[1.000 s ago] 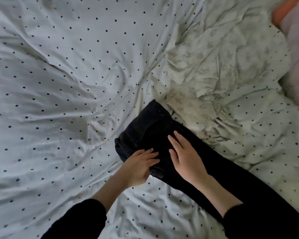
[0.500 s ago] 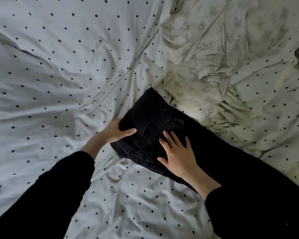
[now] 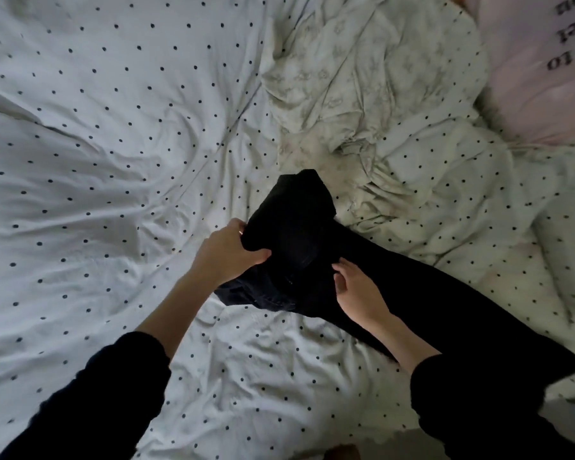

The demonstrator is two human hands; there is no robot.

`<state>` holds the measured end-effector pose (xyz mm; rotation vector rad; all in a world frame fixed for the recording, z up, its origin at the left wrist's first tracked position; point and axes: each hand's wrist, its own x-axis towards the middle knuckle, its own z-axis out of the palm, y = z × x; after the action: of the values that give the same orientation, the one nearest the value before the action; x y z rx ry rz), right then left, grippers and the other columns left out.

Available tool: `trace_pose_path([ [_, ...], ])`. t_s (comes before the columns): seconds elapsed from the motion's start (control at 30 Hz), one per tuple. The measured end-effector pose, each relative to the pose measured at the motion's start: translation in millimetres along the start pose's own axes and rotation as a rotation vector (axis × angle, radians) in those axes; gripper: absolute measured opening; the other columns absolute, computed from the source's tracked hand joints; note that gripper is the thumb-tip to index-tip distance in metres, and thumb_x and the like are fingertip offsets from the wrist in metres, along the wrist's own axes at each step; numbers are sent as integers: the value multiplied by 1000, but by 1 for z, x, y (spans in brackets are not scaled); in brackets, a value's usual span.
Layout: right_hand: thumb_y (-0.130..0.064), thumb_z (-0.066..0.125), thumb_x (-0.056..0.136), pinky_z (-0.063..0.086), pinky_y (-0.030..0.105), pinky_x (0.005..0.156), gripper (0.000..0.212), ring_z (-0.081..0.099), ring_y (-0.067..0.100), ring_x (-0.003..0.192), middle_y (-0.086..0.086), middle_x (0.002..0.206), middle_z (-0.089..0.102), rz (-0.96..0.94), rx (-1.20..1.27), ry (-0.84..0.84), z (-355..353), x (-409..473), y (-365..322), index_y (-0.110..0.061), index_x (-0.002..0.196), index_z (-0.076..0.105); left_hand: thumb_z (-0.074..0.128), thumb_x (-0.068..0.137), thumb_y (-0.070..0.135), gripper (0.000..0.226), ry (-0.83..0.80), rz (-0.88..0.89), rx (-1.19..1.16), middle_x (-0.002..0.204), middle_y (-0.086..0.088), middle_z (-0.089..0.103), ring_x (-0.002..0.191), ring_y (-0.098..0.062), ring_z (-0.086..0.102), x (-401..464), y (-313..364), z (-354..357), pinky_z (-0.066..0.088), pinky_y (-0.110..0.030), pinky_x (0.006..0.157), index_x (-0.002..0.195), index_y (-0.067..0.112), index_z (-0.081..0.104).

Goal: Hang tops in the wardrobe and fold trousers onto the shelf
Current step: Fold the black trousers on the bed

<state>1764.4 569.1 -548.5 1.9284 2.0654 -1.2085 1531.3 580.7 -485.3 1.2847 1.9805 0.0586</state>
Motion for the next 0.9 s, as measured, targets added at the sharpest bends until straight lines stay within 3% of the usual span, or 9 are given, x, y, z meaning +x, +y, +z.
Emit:
trace_pose_path([
  [0.07,-22,33,103,35,28,100,38,48,23,126,9,135,52,134,213,134,-22,-19,12,-7,134,48,66,78,52,60,20,103,67,102,3,56,94,-20,56,-23,28,19,45,-32,79,122,16,44],
  [0.17,-25,34,102,38,26,82,35,56,22,106,10,117,60,212,396,286,-49,-39,27,-7,125,53,60,82,53,60,-98,296,143,117,0,55,112,-20,50,-48,68,62,42,-42,96,128,18,44],
  [0.27,-27,36,102,37,27,92,38,50,20,118,9,130,54,192,388,318,-58,-51,45,-8,132,49,52,92,40,56,-347,438,329,137,-1,44,135,-18,31,-64,98,110,21,-47,113,142,21,36],
  [0.33,-27,40,100,33,27,103,42,39,20,132,8,143,43,106,199,309,-50,-57,64,-10,139,43,49,96,30,54,-547,457,309,150,-4,32,142,-17,17,-71,102,138,17,-40,116,146,19,30],
  [0.4,-28,44,99,32,32,108,47,27,23,141,9,153,29,-44,-18,266,-35,-64,84,-13,143,39,46,98,21,47,-589,443,182,152,-2,31,143,-15,17,-74,96,156,21,-29,112,144,21,36],
  [0.5,-33,48,96,45,41,101,57,13,30,146,13,158,11,-182,-265,187,-14,-65,101,-17,147,31,42,95,5,37,-279,343,-103,132,-4,55,121,-19,52,-70,73,152,36,-19,97,126,15,58],
  [0.6,-41,45,97,48,32,98,63,-3,25,147,8,159,-6,-110,-211,146,-8,-62,103,-24,151,18,46,95,8,37,1,226,-127,130,-10,53,119,-24,52,-44,37,144,39,-29,100,132,8,50],
  [0.73,-42,49,95,42,26,100,66,-7,20,147,6,159,-8,-117,-117,150,-7,-62,105,-26,151,18,53,94,32,55,-140,76,-164,137,-7,49,124,-22,49,-7,23,149,39,-30,100,141,10,36],
  [0.9,-38,55,93,34,23,104,66,-5,18,147,5,160,-3,-161,-18,179,-5,-63,113,-24,149,25,67,85,33,58,-322,-137,-541,123,1,57,100,-13,59,10,42,153,46,-19,76,133,12,43],
])
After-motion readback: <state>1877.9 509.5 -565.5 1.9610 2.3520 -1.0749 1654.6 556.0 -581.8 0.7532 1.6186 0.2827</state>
